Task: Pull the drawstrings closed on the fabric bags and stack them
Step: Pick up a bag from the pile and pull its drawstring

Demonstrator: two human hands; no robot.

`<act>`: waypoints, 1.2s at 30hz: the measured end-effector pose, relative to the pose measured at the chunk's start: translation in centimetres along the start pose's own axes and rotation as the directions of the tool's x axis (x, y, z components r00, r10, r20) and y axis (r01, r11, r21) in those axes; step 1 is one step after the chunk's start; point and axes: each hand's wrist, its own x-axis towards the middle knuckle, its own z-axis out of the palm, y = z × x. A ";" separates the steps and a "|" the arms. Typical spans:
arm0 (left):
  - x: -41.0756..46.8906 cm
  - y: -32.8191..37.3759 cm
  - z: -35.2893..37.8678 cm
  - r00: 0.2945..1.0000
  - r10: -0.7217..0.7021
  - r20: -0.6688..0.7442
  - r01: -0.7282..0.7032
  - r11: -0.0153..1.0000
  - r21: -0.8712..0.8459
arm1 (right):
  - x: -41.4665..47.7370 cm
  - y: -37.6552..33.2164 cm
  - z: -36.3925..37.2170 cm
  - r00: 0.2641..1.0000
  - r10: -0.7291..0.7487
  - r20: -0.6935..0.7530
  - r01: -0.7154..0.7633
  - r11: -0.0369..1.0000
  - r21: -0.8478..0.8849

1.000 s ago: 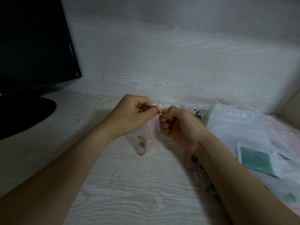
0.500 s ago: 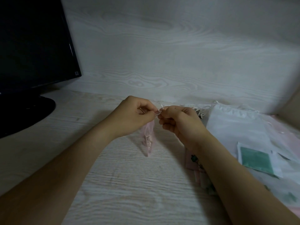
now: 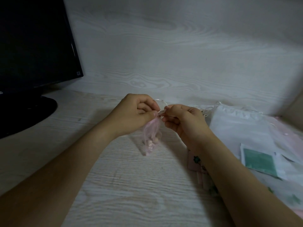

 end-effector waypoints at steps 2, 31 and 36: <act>-0.1 0.2 0.1 1.000 0.003 -0.003 -0.003 1.000 -0.013 | 0.0 -0.1 0.0 1.000 0.011 0.023 -0.012 0.998 0.055; 0.0 0.1 0.8 0.987 0.154 -0.045 -0.133 0.942 0.309 | -0.5 0.0 0.0 0.997 -0.067 -0.042 0.055 0.970 -0.235; 0.2 -0.3 0.7 0.998 0.065 -0.012 -0.060 0.972 0.229 | -0.4 0.1 0.2 0.994 -0.107 -0.025 0.095 0.950 -0.297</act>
